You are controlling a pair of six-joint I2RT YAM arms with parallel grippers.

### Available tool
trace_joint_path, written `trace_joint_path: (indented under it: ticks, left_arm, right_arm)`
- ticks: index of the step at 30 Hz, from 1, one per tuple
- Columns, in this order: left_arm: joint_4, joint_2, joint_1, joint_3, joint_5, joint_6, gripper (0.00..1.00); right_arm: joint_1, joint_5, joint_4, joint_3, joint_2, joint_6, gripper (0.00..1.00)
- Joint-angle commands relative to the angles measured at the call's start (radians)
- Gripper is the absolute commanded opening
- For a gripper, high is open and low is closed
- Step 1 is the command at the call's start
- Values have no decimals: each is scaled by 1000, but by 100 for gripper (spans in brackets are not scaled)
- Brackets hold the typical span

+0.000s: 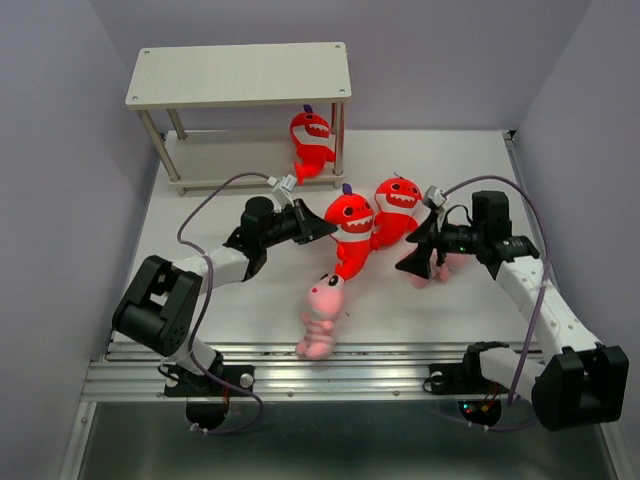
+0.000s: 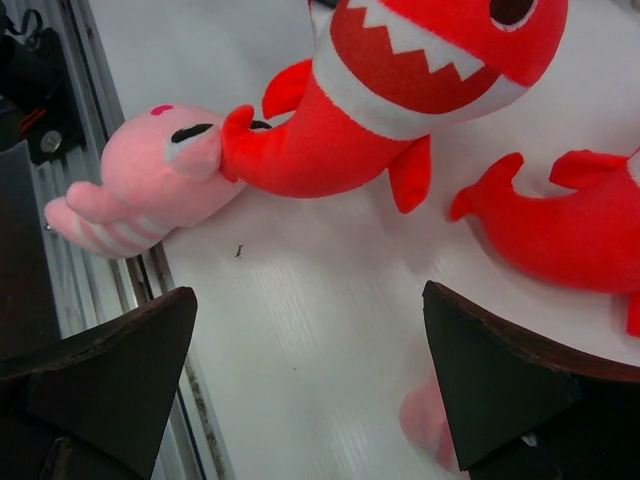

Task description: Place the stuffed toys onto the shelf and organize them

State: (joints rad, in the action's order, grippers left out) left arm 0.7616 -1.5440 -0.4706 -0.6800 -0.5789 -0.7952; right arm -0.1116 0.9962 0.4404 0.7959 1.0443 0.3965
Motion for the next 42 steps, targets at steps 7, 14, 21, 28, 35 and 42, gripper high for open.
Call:
trace_joint_path:
  ticks: [7,14,21,28,35,42]
  left_arm:
    - [131,151,-112,17,-39,1,0]
    - [192,171,-169,33,-6,-45,0]
    - [206,177,-212,17,13,-56,0]
    - [209,191,-224,14,27,-56,0]
    - [199,242,-224,51,85,-42,54]
    - [-45,442,-229,59,208,141,82]
  right_arm:
    - [4,59,100,380,247,-162,100]
    - [-59,-74,119,460,263,-206,100]
    - [-115,-71,126,424,296,-186,98]
    - [-125,17,149,408,304,-148,55]
    - [-125,75,139,384,263,-163,1]
    - [-125,-86,130,399,201,-278,1]
